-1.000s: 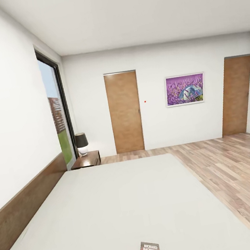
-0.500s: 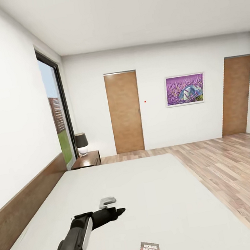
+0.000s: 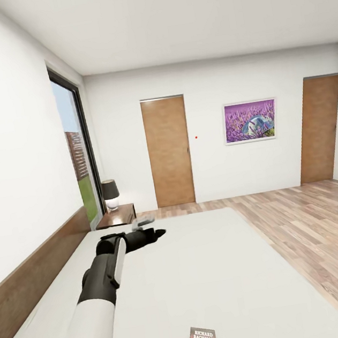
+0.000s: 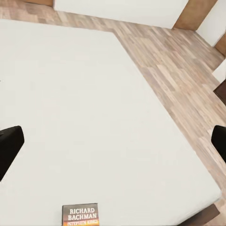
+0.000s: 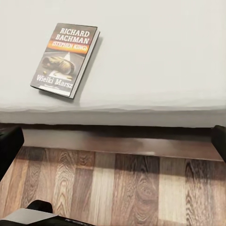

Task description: In the bedroom, move the book from the bed onto either nightstand, and place the two sandals side by side next to the bed.

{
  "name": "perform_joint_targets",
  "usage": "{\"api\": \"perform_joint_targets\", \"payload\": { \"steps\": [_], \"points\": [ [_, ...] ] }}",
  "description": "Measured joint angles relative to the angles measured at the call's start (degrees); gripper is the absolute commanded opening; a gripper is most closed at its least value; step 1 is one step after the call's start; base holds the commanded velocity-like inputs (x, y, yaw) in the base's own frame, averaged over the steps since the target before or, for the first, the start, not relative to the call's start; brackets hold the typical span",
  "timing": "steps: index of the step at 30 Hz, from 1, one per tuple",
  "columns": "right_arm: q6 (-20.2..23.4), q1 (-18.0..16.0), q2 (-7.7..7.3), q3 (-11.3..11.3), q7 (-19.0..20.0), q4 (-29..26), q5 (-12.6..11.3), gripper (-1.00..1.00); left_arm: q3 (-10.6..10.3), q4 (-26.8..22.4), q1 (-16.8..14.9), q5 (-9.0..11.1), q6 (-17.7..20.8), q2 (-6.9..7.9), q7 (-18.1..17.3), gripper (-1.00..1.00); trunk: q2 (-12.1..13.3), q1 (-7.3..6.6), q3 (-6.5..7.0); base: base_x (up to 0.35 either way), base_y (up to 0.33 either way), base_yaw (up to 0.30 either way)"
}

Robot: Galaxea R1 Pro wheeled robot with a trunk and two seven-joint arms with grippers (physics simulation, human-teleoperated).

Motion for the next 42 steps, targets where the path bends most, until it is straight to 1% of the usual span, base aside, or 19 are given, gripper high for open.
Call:
{"api": "perform_joint_targets", "payload": {
  "steps": [2, 4, 5, 7, 8, 11, 14, 17, 21, 32, 42],
  "points": [
    [0.0, 0.0, 0.02, 0.0, 0.0, 0.0, 0.0, 1.00, 0.0, 1.3, -0.8, 1.2, 0.1, 0.00, 1.2, 1.00, 0.0, 0.00, 0.00, 0.073, 0.000, 0.000],
    [0.0, 0.0, 0.01, 0.0, 0.0, 0.0, 0.0, 1.00, -0.1, 2.4, -1.4, 2.9, 0.1, -0.01, 2.5, 1.00, 0.0, 0.00, 0.00, 0.094, 0.000, 0.000],
    [0.0, 0.0, -0.01, 0.0, 0.1, 0.0, 0.0, 1.00, -0.2, 3.3, -1.7, 4.7, 0.1, -0.01, 3.9, 1.00, 0.0, -0.01, 0.00, 0.098, 0.000, 0.000],
    [0.0, 0.0, -0.02, 0.0, 0.1, 0.0, -0.1, 1.00, -0.3, 4.2, -2.0, 6.4, 0.1, -0.01, 5.5, 1.00, 0.0, 0.00, 0.00, 0.075, 0.000, 0.000],
    [0.0, 0.0, -0.02, 0.0, 0.1, 0.0, -0.1, 1.00, -0.6, 5.1, -2.2, 7.9, 0.1, -0.01, 7.1, 1.00, 0.0, 0.00, 0.00, 0.049, 0.000, 0.000],
    [0.0, 0.0, -0.03, 0.0, 0.2, 0.0, -0.1, 1.00, -1.0, 6.8, -2.3, 9.8, 0.1, -0.01, 9.1, 1.00, 0.0, 0.00, 0.00, 0.032, 0.000, 0.000],
    [0.0, 0.0, -0.03, 0.0, 0.3, 0.0, -0.1, 1.00, -1.5, 8.3, -2.4, 10.9, 0.1, -0.01, 10.3, 1.00, 0.0, 0.00, 0.00, 0.016, 0.000, 0.000],
    [0.0, 0.0, -0.04, 0.0, 0.4, 0.0, -0.1, 1.00, -2.0, 9.6, -2.5, 11.7, 0.1, -0.01, 11.1, 1.00, 0.0, 0.01, -0.04, 0.007, 0.000, 0.000],
    [0.0, 0.0, -0.04, 0.0, 0.4, 0.0, -0.1, 1.00, -2.3, 10.7, -2.5, 12.0, 0.1, -0.01, 11.4, 1.00, 0.0, 0.01, -0.24, 0.003, 0.000, 0.000],
    [0.1, 0.0, -0.09, 0.0, 0.4, 0.0, -0.2, 1.00, -2.4, 11.6, -2.5, 12.4, 0.0, -0.01, 11.6, 1.00, 0.0, 0.01, -1.12, 0.000, 0.000, 0.000],
    [0.1, 0.0, -0.07, 0.0, 0.4, 0.0, -0.1, 1.00, -2.4, 12.3, -2.4, 12.3, -1.1, -0.01, 11.6, 1.00, 0.0, 0.01, -2.00, 0.000, 0.000, 0.000]
  ]
}}
